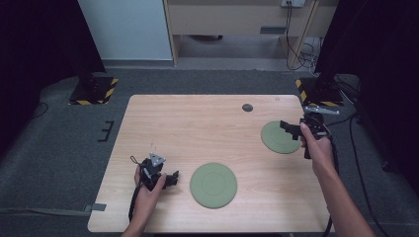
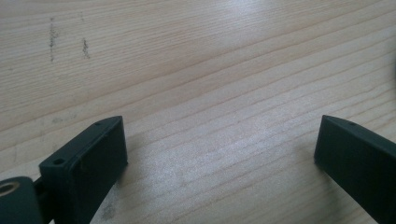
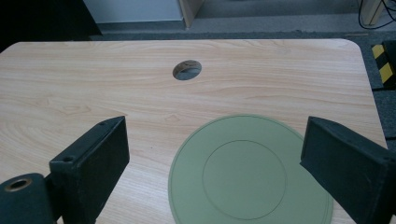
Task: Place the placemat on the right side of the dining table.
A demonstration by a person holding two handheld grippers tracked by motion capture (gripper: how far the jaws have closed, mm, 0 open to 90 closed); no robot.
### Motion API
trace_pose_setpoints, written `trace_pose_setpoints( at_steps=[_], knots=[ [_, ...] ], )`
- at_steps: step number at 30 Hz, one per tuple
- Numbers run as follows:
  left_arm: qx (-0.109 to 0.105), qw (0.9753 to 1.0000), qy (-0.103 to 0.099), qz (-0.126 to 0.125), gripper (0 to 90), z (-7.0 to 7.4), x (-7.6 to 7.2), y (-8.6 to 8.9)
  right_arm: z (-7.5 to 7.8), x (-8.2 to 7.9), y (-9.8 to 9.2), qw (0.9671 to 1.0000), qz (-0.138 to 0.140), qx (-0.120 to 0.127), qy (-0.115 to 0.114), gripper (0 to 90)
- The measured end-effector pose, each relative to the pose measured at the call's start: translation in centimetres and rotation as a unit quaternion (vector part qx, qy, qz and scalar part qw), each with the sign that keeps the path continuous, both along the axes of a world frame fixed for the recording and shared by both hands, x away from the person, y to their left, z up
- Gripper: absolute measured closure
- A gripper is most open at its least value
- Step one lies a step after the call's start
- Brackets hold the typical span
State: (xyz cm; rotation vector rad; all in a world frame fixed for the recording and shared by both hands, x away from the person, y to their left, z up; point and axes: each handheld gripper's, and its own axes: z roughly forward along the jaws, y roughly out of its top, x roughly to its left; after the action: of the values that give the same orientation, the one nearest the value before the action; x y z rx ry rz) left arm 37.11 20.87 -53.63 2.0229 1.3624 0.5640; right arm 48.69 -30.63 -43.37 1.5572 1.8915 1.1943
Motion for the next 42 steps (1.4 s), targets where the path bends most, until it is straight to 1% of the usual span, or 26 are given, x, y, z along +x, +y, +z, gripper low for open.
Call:
trace_pose_setpoints(
  at_steps=[3, 6, 14, 18, 19, 28, 42],
  knots=[
    [0.000, 1.0000, 0.000, 0.000, 2.0, 0.0, 0.0, 0.0, 0.1, -0.4, 0.3, 1.0000, 0.007, 0.000, -0.002, 7.8],
    [0.000, 1.0000, 0.000, -0.001, 1.9, 0.0, 0.0, 0.0, 0.0, -0.8, 0.6, 0.9998, 0.016, -0.008, -0.004, 7.4],
    [0.000, 1.0000, 0.000, 0.000, 1.9, 0.0, 0.0, 0.0, 0.0, -1.7, 1.3, 0.9996, 0.027, -0.007, -0.006, 7.0],
    [0.000, 1.0000, 0.001, -0.001, 1.7, 0.0, 0.0, 0.0, 0.0, -2.0, 1.6, 0.9994, 0.032, -0.009, -0.008, 6.7],
    [0.000, 1.0000, 0.001, -0.001, 1.7, 0.0, 0.0, 0.0, 0.0, -2.0, 1.7, 0.9993, 0.034, -0.013, -0.010, 6.8],
    [0.000, 1.0000, 0.001, -0.001, 1.7, 0.0, 0.0, 0.0, -0.4, -2.3, 1.9, 0.9991, 0.037, -0.019, -0.007, 6.4],
    [0.000, 1.0000, 0.001, -0.001, 1.7, 0.0, 0.0, 0.0, -0.5, -3.1, 2.8, 0.9985, 0.047, -0.025, -0.010, 6.2]
  ],
)
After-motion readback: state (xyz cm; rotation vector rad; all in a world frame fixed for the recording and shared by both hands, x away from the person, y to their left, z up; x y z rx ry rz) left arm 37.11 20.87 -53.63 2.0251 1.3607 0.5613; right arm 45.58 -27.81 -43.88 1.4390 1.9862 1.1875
